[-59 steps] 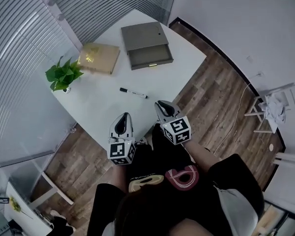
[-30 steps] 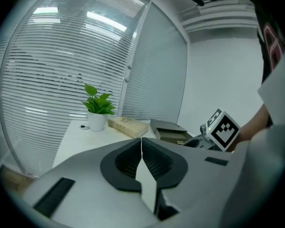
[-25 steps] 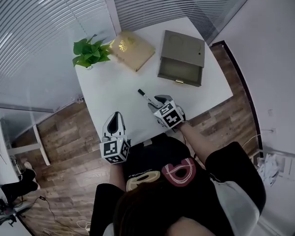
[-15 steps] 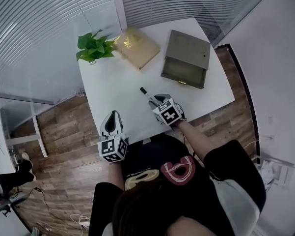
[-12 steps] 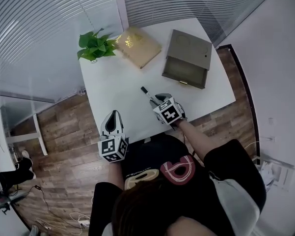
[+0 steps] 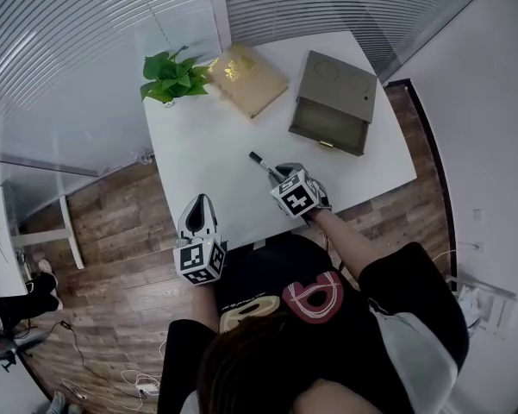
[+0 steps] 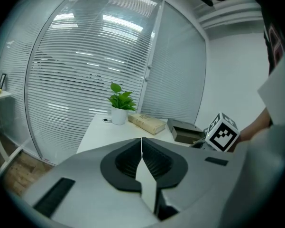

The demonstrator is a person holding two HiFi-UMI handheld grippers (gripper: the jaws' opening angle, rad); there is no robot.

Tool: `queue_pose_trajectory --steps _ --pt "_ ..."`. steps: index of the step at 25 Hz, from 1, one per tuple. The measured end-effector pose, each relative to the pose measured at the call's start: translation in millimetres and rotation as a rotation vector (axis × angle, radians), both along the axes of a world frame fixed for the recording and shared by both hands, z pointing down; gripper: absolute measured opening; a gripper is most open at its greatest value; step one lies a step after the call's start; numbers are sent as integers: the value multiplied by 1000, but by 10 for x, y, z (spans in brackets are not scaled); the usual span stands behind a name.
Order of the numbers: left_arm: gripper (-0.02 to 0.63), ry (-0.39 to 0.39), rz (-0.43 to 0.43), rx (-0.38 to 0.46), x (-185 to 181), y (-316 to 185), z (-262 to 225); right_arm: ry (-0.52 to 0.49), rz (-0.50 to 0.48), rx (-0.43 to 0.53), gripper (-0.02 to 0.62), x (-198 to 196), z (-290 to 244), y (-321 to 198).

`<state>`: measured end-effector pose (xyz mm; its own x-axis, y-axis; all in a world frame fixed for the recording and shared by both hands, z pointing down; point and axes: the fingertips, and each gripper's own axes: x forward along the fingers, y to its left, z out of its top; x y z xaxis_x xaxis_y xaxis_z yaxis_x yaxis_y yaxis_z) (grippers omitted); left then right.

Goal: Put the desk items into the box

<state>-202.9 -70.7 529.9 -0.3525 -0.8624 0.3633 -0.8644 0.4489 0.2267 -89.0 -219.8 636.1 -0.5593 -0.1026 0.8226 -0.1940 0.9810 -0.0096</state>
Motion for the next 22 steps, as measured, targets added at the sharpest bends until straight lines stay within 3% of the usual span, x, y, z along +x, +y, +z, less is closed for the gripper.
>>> queue_pose_trajectory --steps 8,14,22 --pt "18 -7 -4 6 -25 29 -12 18 -21 29 77 4 -18 35" --pt "18 -24 38 10 24 -80 -36 -40 -33 76 75 -19 -251 22" --pt "18 -37 97 12 103 -265 -51 -100 32 117 74 50 -534 -218"
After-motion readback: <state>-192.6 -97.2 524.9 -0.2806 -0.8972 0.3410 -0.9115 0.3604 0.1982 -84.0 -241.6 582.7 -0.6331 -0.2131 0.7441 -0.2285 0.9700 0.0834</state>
